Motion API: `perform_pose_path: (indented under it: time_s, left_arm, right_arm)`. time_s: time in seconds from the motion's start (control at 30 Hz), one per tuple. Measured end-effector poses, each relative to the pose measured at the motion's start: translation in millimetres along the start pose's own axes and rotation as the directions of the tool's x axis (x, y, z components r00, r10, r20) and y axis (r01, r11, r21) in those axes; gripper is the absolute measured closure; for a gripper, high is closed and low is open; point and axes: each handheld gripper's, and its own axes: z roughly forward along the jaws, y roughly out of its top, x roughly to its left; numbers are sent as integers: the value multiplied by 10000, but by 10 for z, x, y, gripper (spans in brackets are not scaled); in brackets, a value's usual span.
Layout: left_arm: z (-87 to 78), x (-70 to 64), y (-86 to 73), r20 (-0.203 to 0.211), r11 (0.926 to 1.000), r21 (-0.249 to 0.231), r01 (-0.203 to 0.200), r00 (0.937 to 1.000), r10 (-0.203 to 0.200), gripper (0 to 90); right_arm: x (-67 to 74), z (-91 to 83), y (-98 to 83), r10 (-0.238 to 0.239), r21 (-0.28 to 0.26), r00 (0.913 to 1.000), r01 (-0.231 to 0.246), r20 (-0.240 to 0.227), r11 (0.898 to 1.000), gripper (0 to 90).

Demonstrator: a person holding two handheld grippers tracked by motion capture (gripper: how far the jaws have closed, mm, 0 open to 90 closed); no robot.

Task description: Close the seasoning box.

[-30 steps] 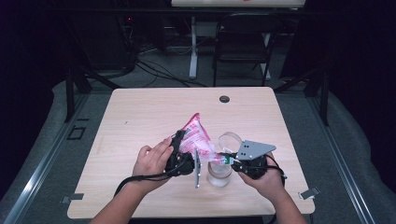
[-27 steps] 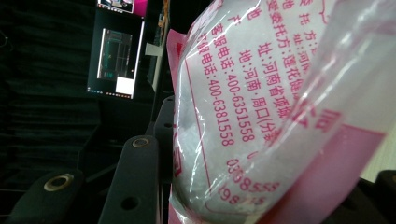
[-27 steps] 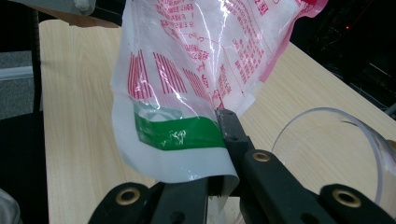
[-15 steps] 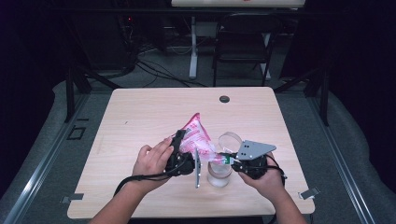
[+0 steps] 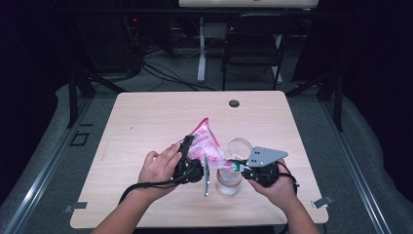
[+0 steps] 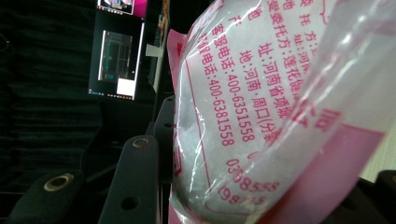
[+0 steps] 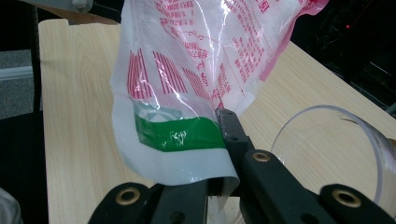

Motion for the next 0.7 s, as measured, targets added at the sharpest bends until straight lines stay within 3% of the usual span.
perform_pose_path:
  time_s: [0.7]
  left_arm:
    - [3,-6,15,-84,10000,-21,-96,9999,96,621]
  right_arm:
    - [-9,8,-27,41,16,10000,-41,-7,10000,900]
